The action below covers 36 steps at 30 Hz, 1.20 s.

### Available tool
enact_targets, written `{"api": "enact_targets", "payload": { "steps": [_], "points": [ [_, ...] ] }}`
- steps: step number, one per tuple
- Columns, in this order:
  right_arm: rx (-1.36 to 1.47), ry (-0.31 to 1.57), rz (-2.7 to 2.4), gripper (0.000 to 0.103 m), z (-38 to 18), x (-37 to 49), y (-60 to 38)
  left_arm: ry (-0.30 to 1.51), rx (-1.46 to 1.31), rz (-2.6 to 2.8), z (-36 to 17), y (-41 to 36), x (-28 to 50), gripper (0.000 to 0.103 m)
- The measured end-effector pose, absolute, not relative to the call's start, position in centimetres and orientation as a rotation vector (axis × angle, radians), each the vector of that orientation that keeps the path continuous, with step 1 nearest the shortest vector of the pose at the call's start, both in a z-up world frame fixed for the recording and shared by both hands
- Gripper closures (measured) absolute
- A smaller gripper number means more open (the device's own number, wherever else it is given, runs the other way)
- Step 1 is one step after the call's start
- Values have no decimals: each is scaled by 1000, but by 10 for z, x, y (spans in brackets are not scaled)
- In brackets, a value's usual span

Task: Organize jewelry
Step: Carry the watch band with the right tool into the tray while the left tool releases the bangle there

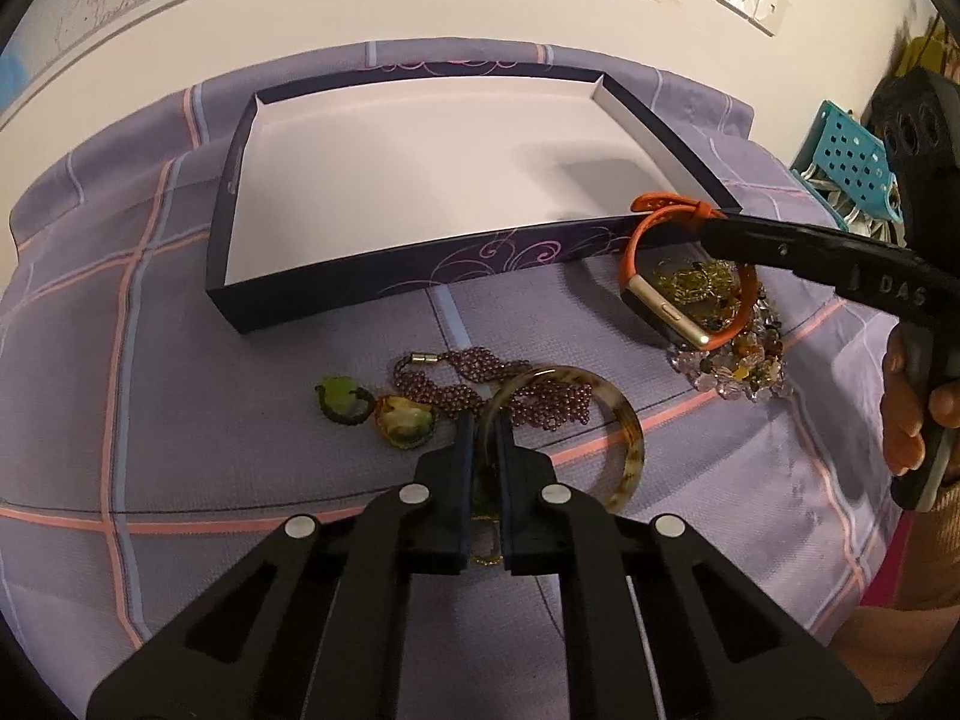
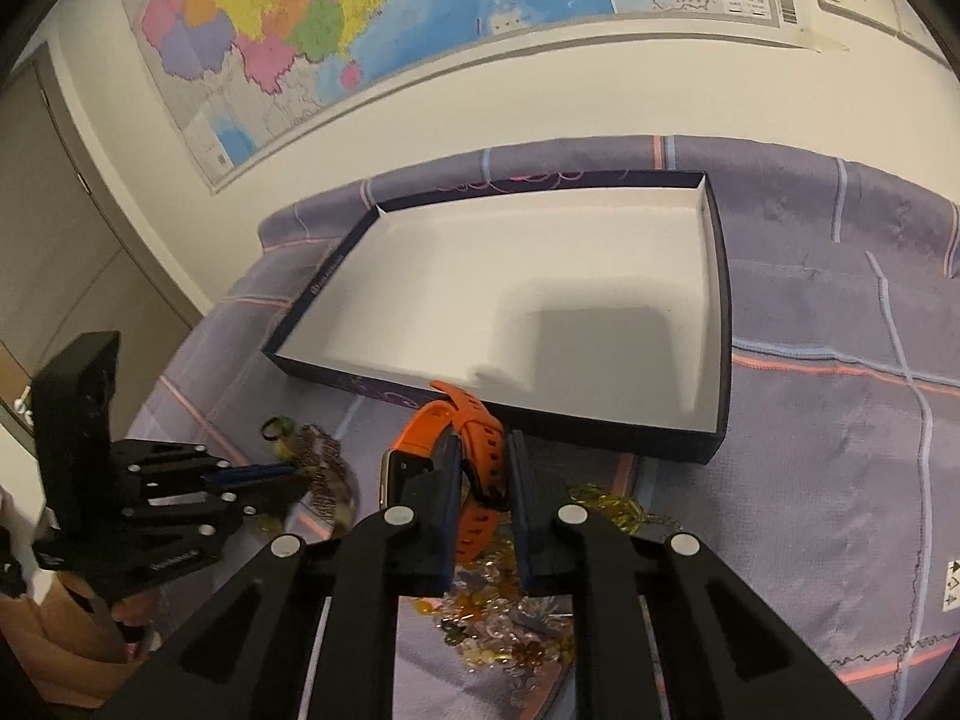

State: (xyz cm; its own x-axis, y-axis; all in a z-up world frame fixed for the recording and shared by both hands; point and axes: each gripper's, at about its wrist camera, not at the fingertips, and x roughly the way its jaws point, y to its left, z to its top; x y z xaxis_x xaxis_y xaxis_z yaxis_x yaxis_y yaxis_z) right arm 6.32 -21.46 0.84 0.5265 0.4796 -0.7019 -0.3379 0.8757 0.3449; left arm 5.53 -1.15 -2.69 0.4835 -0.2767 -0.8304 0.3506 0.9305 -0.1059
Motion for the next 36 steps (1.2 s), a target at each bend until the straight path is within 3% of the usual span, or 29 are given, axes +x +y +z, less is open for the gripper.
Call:
{"api": "enact_targets", "payload": {
  "steps": [18,36],
  "points": [
    [291,818,533,90,35,85,-231,899,-66,-403,23,20,66,96],
    [327,893,426,90,14,221,-222,941,-105,-275,17,17,213,96]
  ]
}}
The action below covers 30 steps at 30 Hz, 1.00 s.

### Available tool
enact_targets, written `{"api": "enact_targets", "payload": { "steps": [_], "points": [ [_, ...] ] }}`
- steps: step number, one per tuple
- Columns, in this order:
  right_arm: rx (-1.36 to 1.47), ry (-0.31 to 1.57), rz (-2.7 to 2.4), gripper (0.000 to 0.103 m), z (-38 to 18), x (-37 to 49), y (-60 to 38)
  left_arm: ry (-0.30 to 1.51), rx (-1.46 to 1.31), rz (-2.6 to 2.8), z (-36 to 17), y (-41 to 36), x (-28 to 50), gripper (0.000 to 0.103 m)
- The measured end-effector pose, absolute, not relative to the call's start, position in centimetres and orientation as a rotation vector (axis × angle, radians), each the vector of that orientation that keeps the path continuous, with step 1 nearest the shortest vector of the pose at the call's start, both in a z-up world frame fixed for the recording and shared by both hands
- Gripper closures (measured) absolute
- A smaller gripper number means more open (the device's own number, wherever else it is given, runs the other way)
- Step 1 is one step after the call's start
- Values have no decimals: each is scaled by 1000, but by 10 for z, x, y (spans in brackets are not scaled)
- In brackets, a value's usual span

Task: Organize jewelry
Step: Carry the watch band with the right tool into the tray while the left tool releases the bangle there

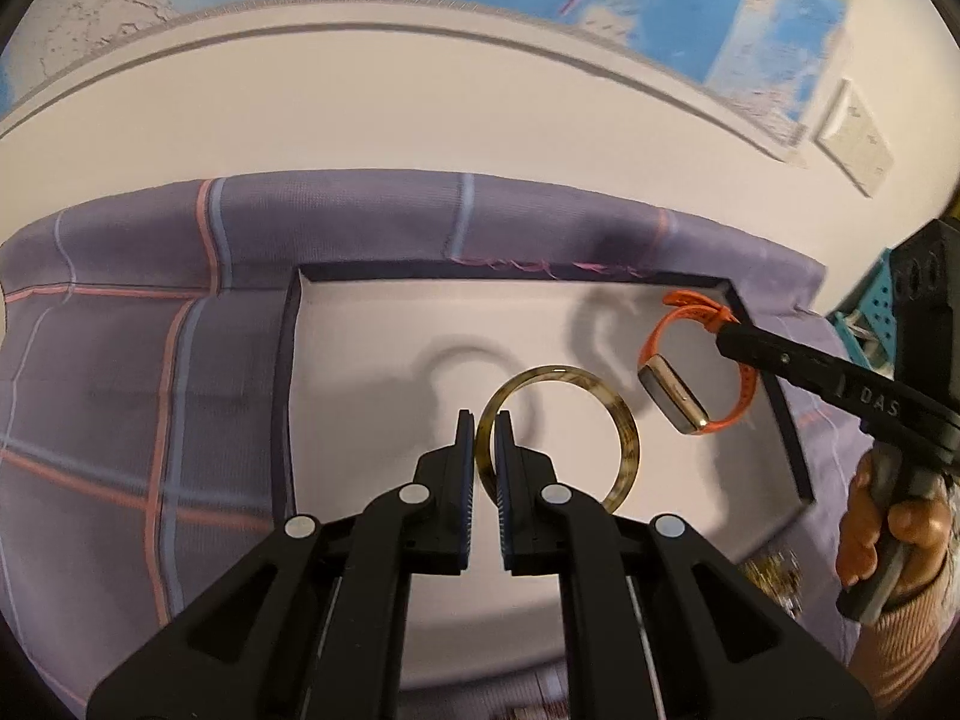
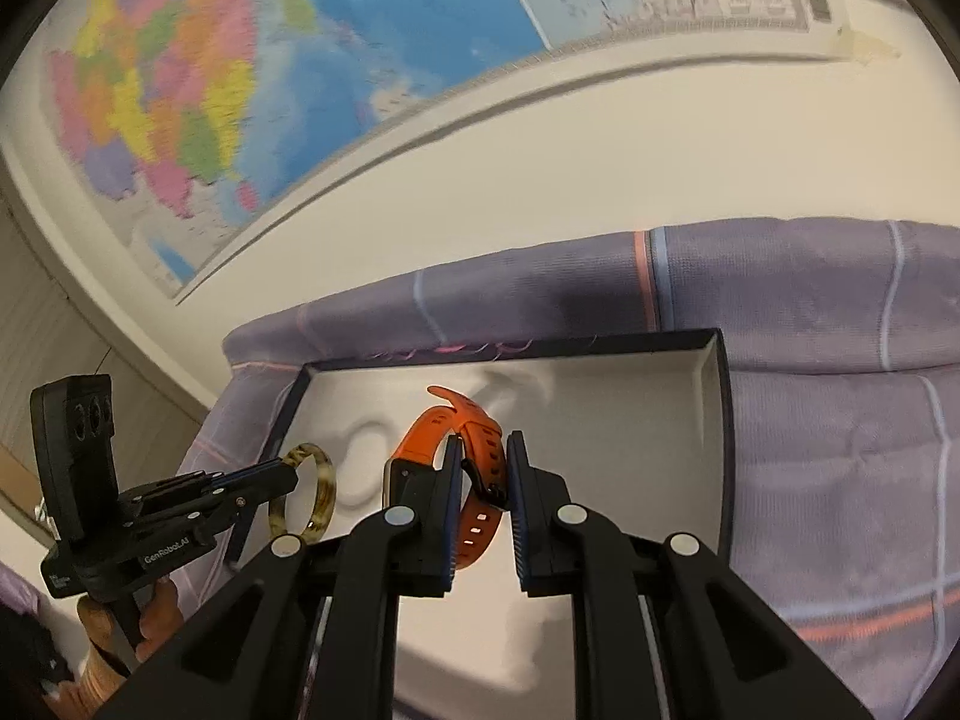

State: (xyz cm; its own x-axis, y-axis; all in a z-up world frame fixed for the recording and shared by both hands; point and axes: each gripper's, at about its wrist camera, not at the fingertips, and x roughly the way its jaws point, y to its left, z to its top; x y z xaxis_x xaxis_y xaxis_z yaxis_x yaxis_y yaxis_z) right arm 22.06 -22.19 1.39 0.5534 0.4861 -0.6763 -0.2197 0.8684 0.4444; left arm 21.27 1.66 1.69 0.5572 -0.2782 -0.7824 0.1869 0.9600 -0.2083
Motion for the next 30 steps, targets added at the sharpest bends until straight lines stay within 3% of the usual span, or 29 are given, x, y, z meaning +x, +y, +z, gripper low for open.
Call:
{"api": "enact_targets", "payload": {
  "steps": [17,22,25,27,30],
  "points": [
    [255,961,312,90,-6,246,-216,1040,-99,-239,-6,0,275,96],
    [281,959,273,82,-5,244,-222,1048,-99,-229,-6,-2,281,94],
    [278,915,289,78,7,226,-230,1028,-83,-222,-1,-1,276,78],
    [274,882,307,70,16,216,-232,984,-63,-211,7,-3,269,66],
    [241,822,356,59,36,187,-235,900,-38,-203,24,2,245,56]
  ]
}}
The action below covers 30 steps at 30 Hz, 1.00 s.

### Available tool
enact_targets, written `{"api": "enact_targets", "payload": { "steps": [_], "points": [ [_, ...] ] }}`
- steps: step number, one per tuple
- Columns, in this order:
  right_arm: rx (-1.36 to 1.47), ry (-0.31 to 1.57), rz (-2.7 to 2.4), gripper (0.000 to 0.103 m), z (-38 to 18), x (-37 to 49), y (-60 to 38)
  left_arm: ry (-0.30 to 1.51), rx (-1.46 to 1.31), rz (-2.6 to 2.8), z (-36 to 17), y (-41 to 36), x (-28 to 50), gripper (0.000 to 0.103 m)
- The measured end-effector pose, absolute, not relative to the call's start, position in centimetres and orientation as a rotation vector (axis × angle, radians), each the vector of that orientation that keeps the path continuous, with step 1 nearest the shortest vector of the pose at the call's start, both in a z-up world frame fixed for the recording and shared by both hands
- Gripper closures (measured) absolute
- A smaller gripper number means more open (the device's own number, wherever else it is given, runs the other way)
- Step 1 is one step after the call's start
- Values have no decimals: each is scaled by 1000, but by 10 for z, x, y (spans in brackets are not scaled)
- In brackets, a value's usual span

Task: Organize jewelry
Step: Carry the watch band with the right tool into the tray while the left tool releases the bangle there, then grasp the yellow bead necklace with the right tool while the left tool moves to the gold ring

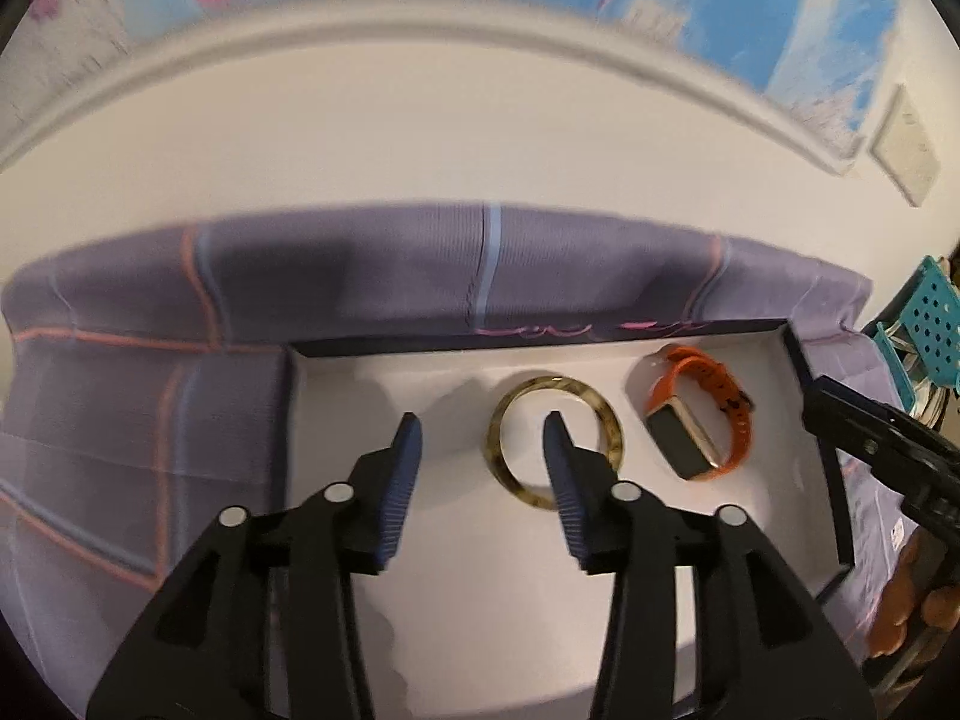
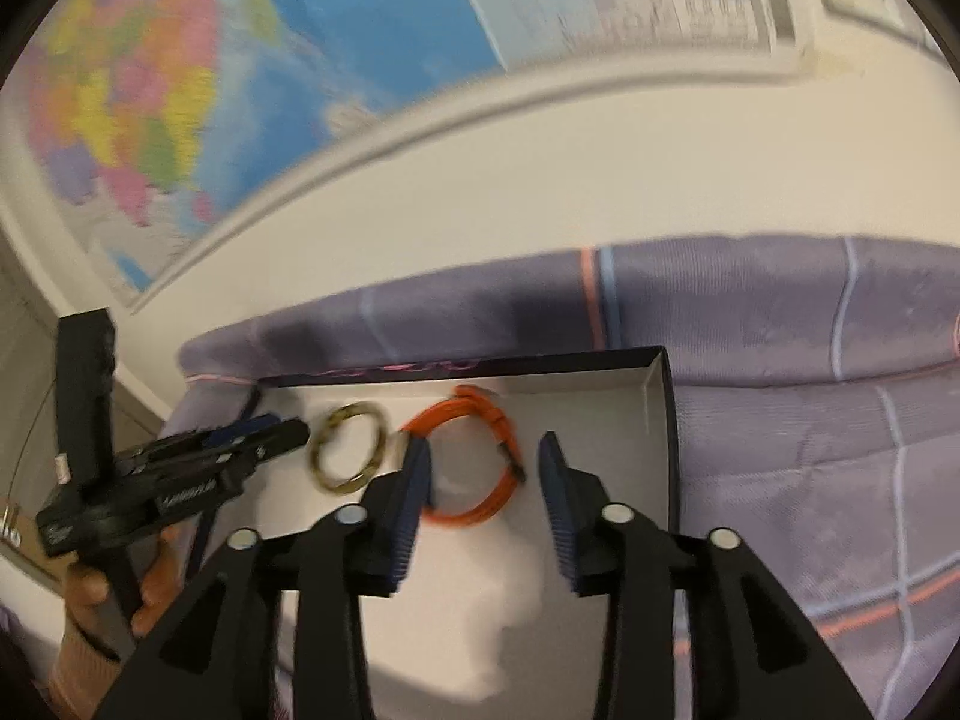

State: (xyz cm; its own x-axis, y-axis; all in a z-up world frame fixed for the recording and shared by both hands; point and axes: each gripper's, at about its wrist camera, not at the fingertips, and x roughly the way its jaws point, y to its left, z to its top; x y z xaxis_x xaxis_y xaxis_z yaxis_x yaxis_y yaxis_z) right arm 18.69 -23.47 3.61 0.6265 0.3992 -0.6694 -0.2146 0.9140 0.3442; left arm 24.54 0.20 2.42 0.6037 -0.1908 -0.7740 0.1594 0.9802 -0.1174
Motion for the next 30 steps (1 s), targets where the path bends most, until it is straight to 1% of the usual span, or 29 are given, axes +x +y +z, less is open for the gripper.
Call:
{"api": "enact_targets", "payload": {
  "steps": [1,4,8,10,11,17,20,24,30],
  "points": [
    [227,811,365,58,40,180,-234,878,-29,-201,28,3,238,52],
    [165,777,415,54,54,144,-236,799,16,-196,41,12,205,50],
    [112,778,454,54,53,106,-239,749,48,-218,49,24,160,47],
    [101,799,458,54,45,89,-243,737,53,-232,48,31,137,40],
    [97,808,457,54,41,83,-244,737,50,-233,47,32,130,39],
    [62,852,432,54,15,52,-243,761,23,-249,27,40,82,39],
    [52,859,403,46,5,45,-244,781,19,-275,14,39,63,39],
    [38,880,386,46,-4,40,-243,810,9,-291,0,33,44,39],
    [8,856,399,46,1,33,-239,816,31,-330,-7,18,28,38]
  ]
}}
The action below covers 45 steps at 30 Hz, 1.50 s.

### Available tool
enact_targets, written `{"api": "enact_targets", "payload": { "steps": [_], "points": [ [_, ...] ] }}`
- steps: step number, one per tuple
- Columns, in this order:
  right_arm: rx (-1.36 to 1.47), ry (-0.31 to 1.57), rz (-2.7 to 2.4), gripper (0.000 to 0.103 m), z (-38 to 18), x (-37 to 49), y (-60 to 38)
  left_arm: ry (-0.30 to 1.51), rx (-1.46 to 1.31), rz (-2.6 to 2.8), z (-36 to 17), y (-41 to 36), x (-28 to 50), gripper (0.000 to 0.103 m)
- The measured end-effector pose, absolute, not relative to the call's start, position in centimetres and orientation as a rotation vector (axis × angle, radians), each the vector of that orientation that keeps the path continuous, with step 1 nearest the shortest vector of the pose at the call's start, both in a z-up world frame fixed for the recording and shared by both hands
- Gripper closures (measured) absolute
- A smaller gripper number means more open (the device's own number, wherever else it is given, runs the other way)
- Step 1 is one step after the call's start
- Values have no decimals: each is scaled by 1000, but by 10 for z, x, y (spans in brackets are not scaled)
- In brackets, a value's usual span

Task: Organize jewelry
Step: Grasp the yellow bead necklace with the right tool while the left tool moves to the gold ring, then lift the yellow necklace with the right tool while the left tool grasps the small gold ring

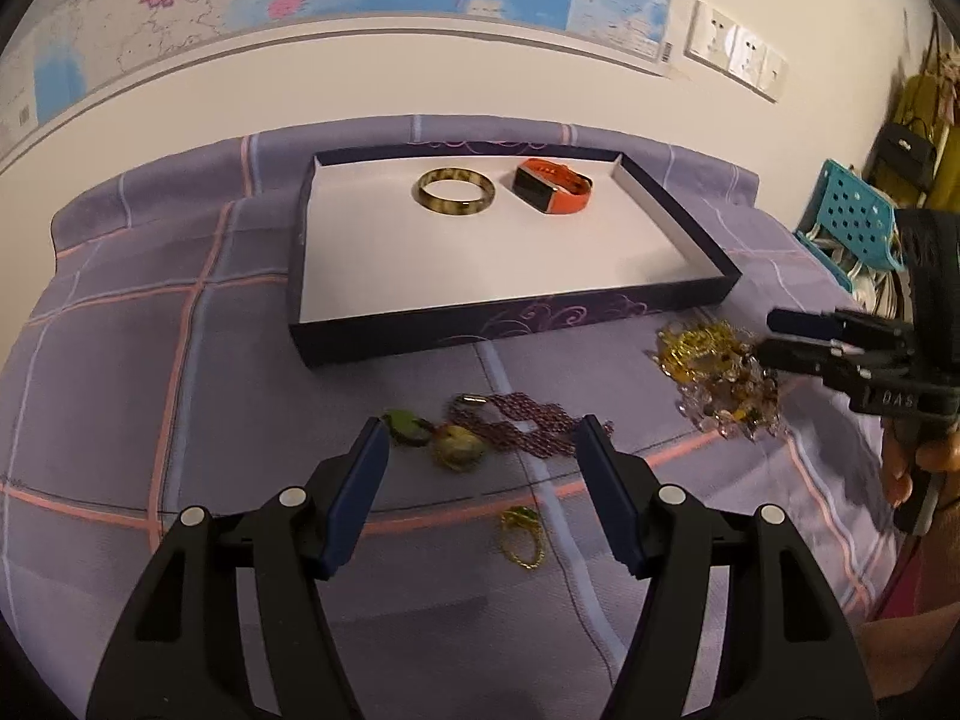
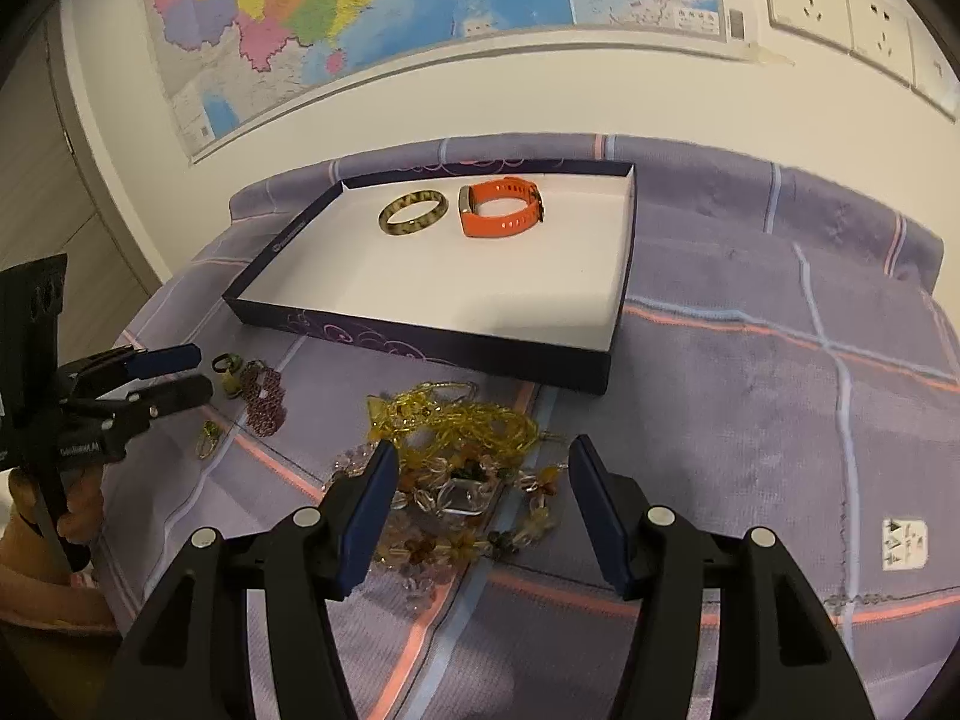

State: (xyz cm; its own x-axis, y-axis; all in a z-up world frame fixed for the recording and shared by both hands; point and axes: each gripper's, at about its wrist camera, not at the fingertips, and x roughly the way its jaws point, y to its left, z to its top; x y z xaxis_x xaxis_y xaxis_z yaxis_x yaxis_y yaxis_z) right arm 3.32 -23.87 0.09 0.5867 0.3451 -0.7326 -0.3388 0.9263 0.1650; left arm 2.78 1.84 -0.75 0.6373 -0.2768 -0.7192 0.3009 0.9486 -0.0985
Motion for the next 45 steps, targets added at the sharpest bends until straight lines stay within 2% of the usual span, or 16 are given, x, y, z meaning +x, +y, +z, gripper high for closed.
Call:
{"api": "enact_targets", "payload": {
  "steps": [10,13,14,15,18,20,31,45],
  "points": [
    [-220,873,423,50,-13,55,-197,839,40,-341,-13,8,26,37],
    [-243,868,429,57,-18,59,-194,850,28,-339,-15,11,28,36],
    [-241,869,429,65,-18,60,-195,854,25,-340,-16,11,29,36],
    [-239,870,428,78,-18,61,-195,858,23,-340,-17,11,30,36],
    [-200,869,435,94,-15,62,-202,862,20,-346,-19,10,30,36],
    [-179,869,441,97,-13,61,-206,863,17,-348,-19,11,30,36],
    [135,773,513,97,31,42,-255,859,35,-360,-20,12,25,36],
    [236,612,596,97,86,15,-261,867,63,-381,-19,15,11,37]
  ]
}}
